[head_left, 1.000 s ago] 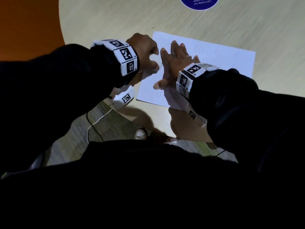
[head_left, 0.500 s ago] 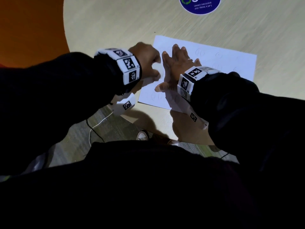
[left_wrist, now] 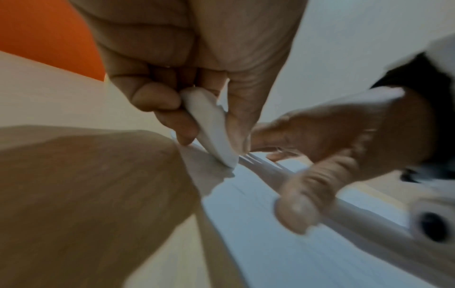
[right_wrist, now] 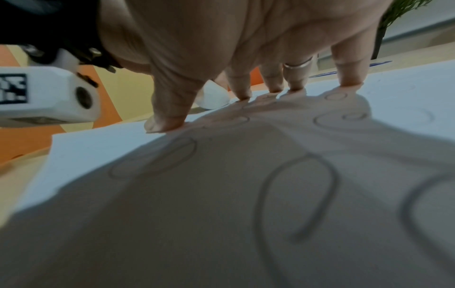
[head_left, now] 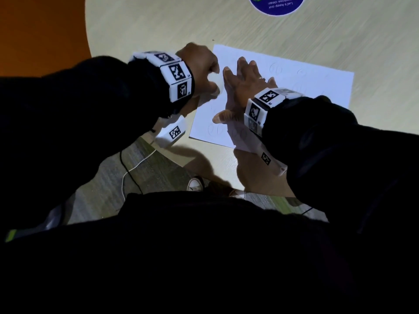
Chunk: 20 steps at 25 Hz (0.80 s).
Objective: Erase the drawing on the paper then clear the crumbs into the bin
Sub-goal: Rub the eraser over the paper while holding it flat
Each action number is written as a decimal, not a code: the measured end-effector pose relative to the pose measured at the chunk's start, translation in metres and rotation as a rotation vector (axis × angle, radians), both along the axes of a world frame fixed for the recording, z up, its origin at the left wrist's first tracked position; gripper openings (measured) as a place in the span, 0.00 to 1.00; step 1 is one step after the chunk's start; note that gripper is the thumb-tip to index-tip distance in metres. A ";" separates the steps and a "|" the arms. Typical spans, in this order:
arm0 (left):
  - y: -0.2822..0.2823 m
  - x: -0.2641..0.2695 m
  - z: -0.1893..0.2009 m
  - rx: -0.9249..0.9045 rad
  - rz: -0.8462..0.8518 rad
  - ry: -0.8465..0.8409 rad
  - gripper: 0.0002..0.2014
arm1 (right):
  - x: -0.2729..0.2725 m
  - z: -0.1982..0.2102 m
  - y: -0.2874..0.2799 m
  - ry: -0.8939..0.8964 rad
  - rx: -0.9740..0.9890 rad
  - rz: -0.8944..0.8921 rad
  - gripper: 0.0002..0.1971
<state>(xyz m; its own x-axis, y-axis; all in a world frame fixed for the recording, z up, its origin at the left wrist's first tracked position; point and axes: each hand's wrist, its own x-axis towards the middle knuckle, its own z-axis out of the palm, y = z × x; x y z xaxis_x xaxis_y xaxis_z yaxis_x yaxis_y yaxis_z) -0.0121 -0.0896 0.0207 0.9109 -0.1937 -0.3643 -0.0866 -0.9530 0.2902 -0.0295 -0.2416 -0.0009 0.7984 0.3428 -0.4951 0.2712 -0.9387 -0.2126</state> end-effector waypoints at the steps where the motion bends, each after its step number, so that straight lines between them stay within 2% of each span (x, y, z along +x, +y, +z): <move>1: -0.001 -0.004 -0.003 0.013 -0.031 0.012 0.26 | 0.001 0.000 0.000 0.000 0.002 -0.005 0.58; 3: 0.000 -0.010 -0.006 0.025 -0.077 0.028 0.26 | 0.000 -0.002 0.000 -0.019 0.000 -0.006 0.58; 8: 0.010 0.000 -0.002 0.034 -0.035 -0.033 0.24 | 0.002 -0.005 0.003 -0.017 -0.007 -0.012 0.57; 11: 0.010 -0.018 -0.007 0.038 -0.100 0.028 0.23 | 0.003 -0.004 0.000 -0.004 -0.008 -0.003 0.59; 16: 0.012 -0.001 -0.002 0.031 -0.039 -0.021 0.24 | 0.004 -0.004 0.002 -0.006 -0.014 0.010 0.59; 20: 0.012 -0.012 -0.009 0.062 -0.098 0.013 0.23 | 0.004 -0.008 0.001 -0.032 -0.009 0.002 0.60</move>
<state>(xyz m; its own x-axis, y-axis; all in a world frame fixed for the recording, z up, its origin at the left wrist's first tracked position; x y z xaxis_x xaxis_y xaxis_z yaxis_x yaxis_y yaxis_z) -0.0245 -0.0775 0.0116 0.8835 -0.2586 -0.3905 -0.1770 -0.9563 0.2328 -0.0256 -0.2401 -0.0089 0.8134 0.3398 -0.4722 0.2794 -0.9401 -0.1952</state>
